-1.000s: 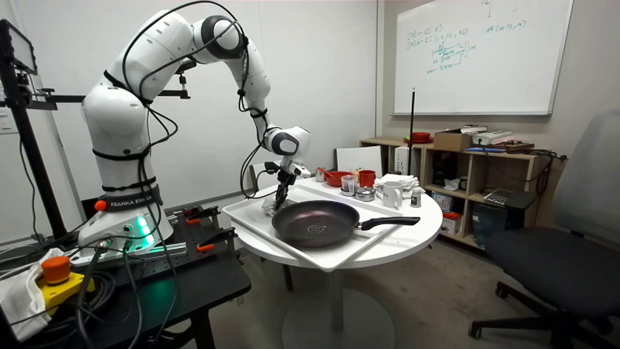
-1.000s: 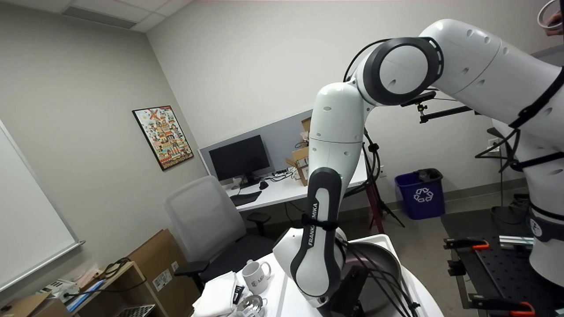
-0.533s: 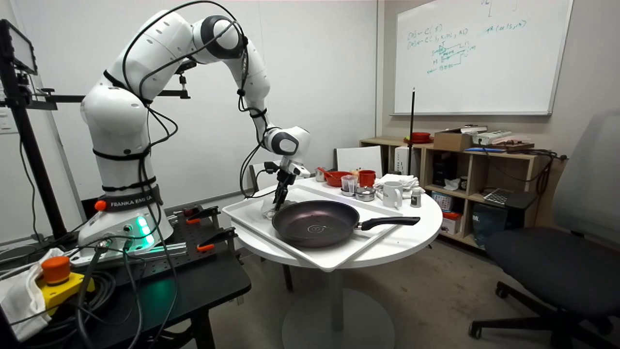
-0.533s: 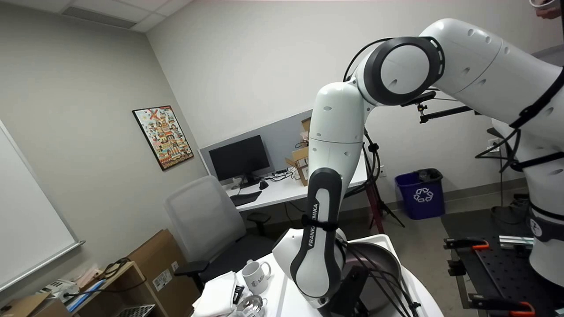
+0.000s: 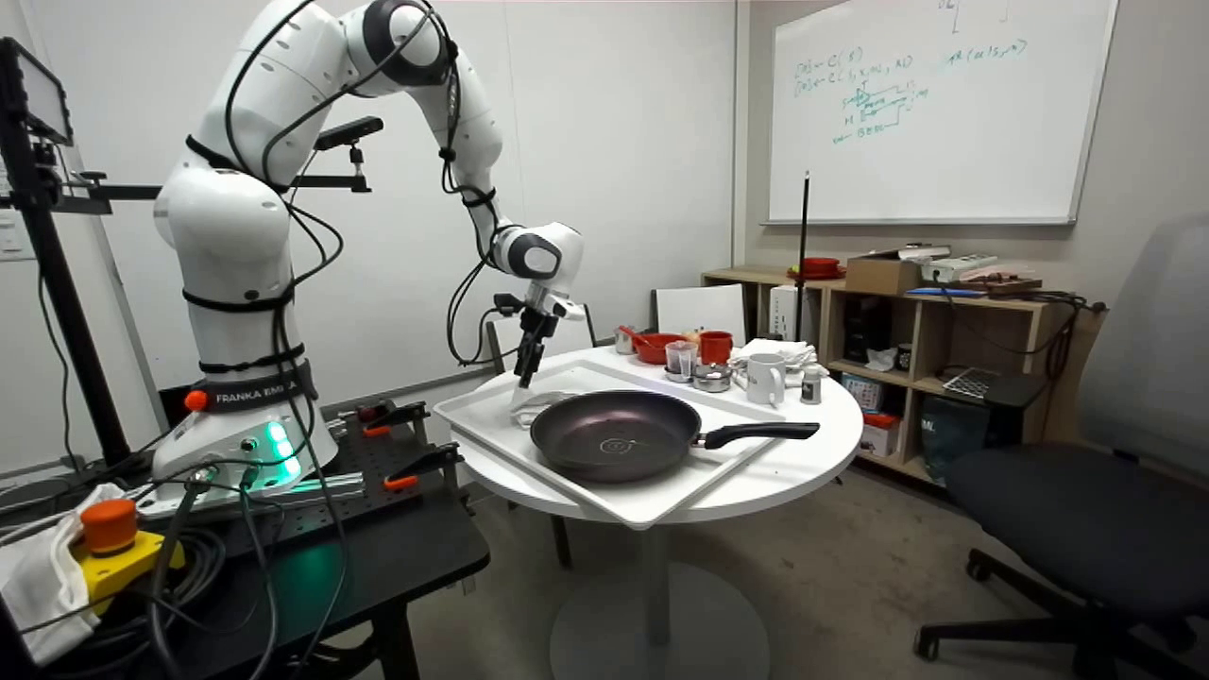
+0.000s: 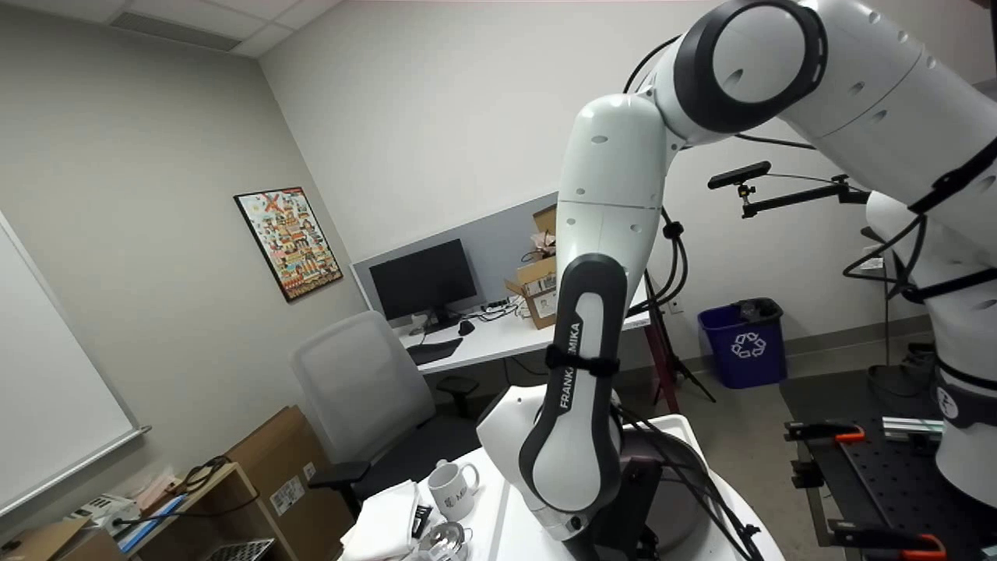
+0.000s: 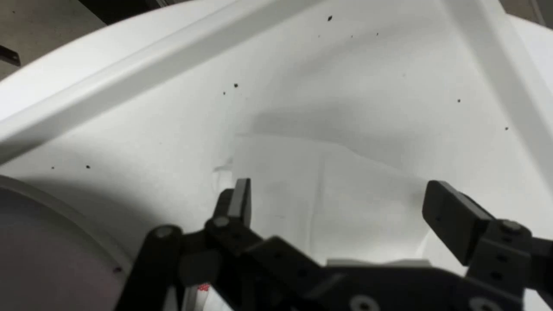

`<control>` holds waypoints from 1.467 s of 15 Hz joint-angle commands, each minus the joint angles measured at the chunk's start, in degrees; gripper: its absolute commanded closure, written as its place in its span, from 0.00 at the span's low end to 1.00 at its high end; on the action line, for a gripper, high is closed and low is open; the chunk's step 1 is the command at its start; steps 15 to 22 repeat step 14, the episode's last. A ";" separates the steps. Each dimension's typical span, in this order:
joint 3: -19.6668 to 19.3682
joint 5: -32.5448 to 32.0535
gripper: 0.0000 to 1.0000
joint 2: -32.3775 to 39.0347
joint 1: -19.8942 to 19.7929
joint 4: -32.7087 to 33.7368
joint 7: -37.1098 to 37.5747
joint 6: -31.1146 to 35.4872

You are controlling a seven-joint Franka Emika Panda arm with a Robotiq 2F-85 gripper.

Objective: Use the towel to wipe the pan

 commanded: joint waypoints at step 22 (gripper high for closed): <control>-2.05 8.66 0.00 -30.39 -9.79 -17.97 6.83 0.14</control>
